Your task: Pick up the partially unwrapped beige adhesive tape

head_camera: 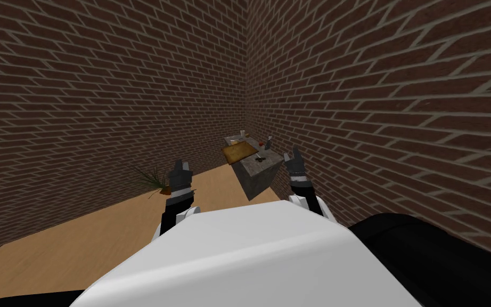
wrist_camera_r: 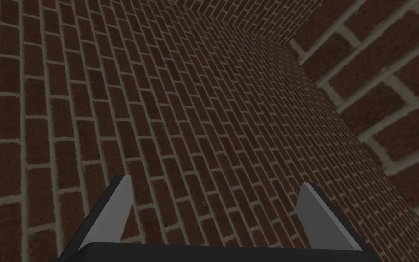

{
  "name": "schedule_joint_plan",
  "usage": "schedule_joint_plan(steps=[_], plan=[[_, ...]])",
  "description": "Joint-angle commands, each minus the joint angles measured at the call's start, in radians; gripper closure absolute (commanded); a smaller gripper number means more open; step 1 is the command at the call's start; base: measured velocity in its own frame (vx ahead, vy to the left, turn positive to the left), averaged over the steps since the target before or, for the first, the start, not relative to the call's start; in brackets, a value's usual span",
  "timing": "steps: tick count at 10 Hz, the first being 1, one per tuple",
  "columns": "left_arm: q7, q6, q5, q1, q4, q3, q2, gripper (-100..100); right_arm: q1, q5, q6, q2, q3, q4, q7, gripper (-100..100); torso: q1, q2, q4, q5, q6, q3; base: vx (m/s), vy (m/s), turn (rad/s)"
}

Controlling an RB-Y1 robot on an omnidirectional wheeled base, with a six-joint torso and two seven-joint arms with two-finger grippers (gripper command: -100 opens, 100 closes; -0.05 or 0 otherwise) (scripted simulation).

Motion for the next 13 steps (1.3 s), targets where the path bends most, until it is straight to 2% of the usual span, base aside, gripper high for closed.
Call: schedule_joint_plan(steps=[1, 2, 3, 5, 6, 7, 8, 9, 10, 11, 12, 13], plan=[[0.0, 0.0, 0.0, 0.0, 0.0, 0.0, 0.0, 0, 0.013, 0.045, -0.013, -0.043, -0.027, 0.009, 0.007, -100, 0.0, 0.0, 0.0, 0.0, 0.0, 0.0, -0.068, -0.09, 0.16], [0.0, 0.0, 0.0, 0.0, 0.0, 0.0, 0.0, 0, 0.025, 0.075, -0.024, -0.076, -0.051, 0.018, 0.013, -100, -0.001, -0.001, 0.0, 0.0, 0.0, 0.0, -0.09, -0.098, 0.283], [0.0, 0.0, 0.0, 0.0, 0.0, 0.0, 0.0, 0, 0.025, 0.087, -0.024, -0.078, -0.051, 0.018, 0.013, -100, -0.001, 0.0, 0.0, 0.0, -0.001, 0.0, -0.067, -0.082, 0.104], [0.0, 0.0, 0.0, 0.0, 0.0, 0.0, 0.0, 0, 0.053, 0.155, -0.048, -0.145, -0.105, 0.04, 0.025, -100, 0.0, -0.001, 0.0, 0.0, -0.001, 0.0, -0.103, -0.093, 0.289], [0.0, 0.0, 0.0, 0.0, 0.0, 0.0, 0.0, 0, 0.053, 0.181, -0.048, -0.151, -0.105, 0.04, 0.025, -100, -0.002, 0.001, 0.0, 0.0, -0.001, 0.001, -0.088, -0.085, 0.09], [0.0, 0.0, 0.0, 0.0, 0.0, 0.0, 0.0, 0, 0.069, 0.214, -0.061, -0.188, -0.134, 0.053, 0.03, -100, -0.001, 0.0, 0.0, 0.0, 0.0, 0.0, -0.079, -0.067, 0.227], [0.0, 0.0, 0.0, 0.0, 0.0, 0.0, 0.0, 0, 0.069, 0.232, -0.061, -0.188, -0.134, 0.053, 0.03, -100, 0.0, -0.001, 0.0, 0.0, -0.001, -0.001, -0.064, -0.054, 0.115], [0.0, 0.0, 0.0, 0.0, 0.0, 0.0, 0.0, 0, 0.086, 0.268, -0.074, -0.227, -0.163, 0.067, 0.035, -100, 0.001, -0.002, 0.0, 0.0, 0.0, -0.001, -0.073, -0.065, 0.24], [0.0, 0.0, 0.0, 0.0, 0.0, 0.0, 0.0, 0, 0.086, 0.286, -0.074, -0.227, -0.163, 0.067, 0.035, -100, 0.0, -0.002, -0.001, 0.0, -0.001, -0.001, -0.062, -0.055, 0.135], [0.0, 0.0, 0.0, 0.0, 0.0, 0.0, 0.0, 0, 0.105, 0.321, -0.088, -0.266, -0.193, 0.082, 0.039, -100, 0.001, -0.003, -0.001, 0.0, 0.0, -0.002, -0.082, -0.035, 0.255], [0.0, 0.0, 0.0, 0.0, 0.0, 0.0, 0.0, 0, 0.105, 0.342, -0.088, -0.266, -0.193, 0.082, 0.039, -100, 0.001, -0.002, -0.001, 0.0, -0.001, -0.001, -0.074, -0.047, 0.145], [0.0, 0.0, 0.0, 0.0, 0.0, 0.0, 0.0, 0, 0.124, 0.375, -0.101, -0.306, -0.223, 0.099, 0.042, -100, 0.001, -0.002, 0.0, 0.0, 0.0, -0.001, -0.09, -0.061, 0.256]])
